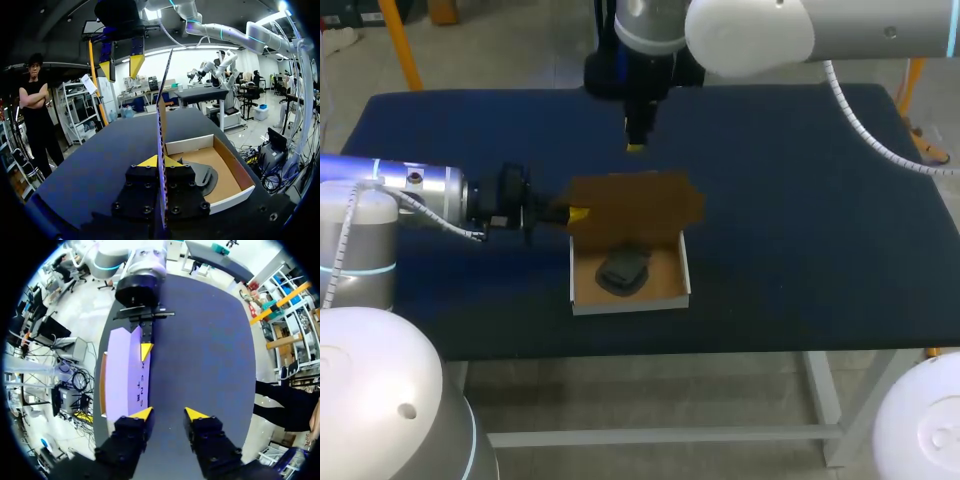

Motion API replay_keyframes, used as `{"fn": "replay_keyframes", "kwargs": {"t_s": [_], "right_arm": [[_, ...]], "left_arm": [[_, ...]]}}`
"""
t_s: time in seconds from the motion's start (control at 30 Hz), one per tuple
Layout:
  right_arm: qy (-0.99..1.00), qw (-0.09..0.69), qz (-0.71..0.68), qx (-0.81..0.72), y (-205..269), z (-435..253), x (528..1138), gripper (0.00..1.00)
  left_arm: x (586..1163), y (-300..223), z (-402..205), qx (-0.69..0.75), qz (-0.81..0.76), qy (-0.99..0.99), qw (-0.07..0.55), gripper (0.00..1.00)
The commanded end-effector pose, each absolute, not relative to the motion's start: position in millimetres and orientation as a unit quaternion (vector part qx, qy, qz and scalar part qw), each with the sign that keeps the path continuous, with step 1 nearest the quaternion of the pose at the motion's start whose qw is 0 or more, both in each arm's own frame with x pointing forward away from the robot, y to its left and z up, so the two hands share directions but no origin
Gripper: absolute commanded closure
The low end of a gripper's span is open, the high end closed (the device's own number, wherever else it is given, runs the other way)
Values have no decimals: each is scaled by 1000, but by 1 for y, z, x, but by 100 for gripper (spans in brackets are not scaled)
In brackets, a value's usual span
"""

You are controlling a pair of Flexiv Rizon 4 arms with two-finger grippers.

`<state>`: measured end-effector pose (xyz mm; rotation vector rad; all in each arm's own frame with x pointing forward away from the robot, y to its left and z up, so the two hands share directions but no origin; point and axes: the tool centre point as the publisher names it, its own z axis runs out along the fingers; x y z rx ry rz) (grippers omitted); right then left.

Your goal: Assemble the packaging by folding the flat box into shape, placing the metal phone stand inside, and closing the box properly

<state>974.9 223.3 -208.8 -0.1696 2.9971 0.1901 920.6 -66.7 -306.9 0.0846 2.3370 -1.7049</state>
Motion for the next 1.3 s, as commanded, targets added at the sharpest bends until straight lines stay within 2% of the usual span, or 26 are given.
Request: {"fn": "replay_keyframes", "kwargs": {"t_s": [0.03,0.4,1.3], "right_arm": [[995,55,54,-58,229,-210,976,58],[996,49,54,-58,228,-215,964,63],[995,42,60,-64,225,-222,930,67]], "left_arm": [[921,-66,-307,30,-586,800,123,100],[921,-66,-307,30,-586,800,123,100],[921,-66,-307,30,-586,800,123,100]]}}
